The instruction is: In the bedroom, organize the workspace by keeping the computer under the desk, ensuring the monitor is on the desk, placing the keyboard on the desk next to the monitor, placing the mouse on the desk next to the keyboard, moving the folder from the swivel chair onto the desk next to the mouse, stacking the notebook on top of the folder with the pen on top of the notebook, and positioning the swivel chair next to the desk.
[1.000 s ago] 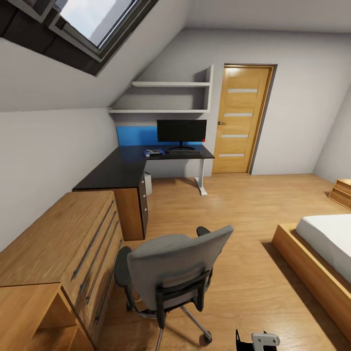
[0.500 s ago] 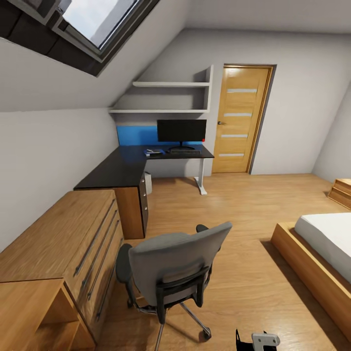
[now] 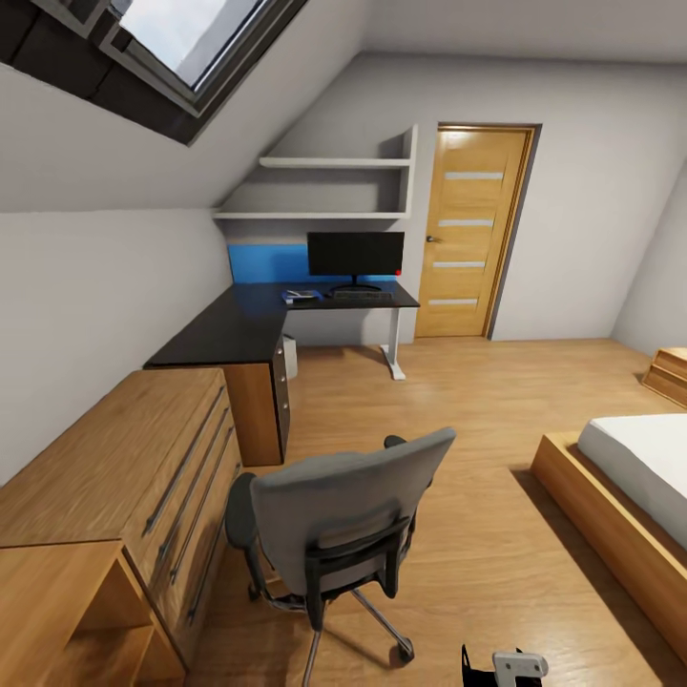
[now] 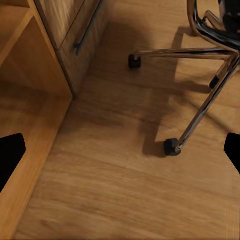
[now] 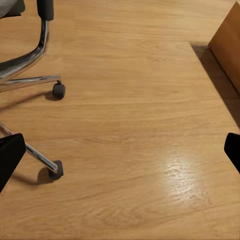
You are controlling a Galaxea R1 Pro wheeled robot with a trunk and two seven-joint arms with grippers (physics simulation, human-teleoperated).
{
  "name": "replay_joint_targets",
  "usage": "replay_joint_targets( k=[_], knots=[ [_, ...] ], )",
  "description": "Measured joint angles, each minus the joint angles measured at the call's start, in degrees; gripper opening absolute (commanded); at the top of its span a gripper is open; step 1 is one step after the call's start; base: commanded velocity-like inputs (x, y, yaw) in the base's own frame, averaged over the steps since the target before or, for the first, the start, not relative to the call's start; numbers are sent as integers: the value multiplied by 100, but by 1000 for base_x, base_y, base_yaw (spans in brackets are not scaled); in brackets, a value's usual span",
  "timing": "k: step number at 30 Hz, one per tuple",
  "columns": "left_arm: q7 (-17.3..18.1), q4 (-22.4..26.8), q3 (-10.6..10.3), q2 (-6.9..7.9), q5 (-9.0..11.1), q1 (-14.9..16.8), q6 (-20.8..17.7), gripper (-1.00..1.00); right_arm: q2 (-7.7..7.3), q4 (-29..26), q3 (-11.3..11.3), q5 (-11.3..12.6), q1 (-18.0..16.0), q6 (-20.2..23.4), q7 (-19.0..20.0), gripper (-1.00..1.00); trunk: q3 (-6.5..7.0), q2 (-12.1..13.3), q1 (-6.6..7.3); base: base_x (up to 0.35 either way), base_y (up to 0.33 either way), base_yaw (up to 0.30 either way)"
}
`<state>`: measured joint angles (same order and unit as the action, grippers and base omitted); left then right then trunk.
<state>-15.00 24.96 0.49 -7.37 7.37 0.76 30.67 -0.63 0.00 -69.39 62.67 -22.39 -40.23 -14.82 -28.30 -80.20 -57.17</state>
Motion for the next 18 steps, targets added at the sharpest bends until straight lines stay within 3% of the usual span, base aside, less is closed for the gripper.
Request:
replay_joint_targets(
  k=[7, 11, 14, 16, 18],
  knots=[
    [4, -1, 0, -5, -4, 0, -85, 100, 2, 0, 0, 0, 0, -2, 2, 100, -126, -281, -154, 0, 0, 0],
    [2, 72, -1, -61, -12, 14, -392, 100, 2, -5, 0, -4, 0, -6, 7, 100, -198, -441, -242, 0, 0, 0],
    [-8, 351, -1, -78, -7, 213, -890, 100, 3, -41, -2, -16, 0, -18, 9, 100, -251, -562, -308, 0, 0, 0],
    [-9, 621, -4, -79, -4, 633, -1877, 100, 8, -217, 22, -30, -1, -2, 15, 100, -286, -642, -352, 0, 0, 0],
    [-6, 678, -2, -78, 6, 828, -2188, 100, 8, -331, 39, -26, -6, 4, 10, 100, -323, -722, -395, 0, 0, 0]
  ],
)
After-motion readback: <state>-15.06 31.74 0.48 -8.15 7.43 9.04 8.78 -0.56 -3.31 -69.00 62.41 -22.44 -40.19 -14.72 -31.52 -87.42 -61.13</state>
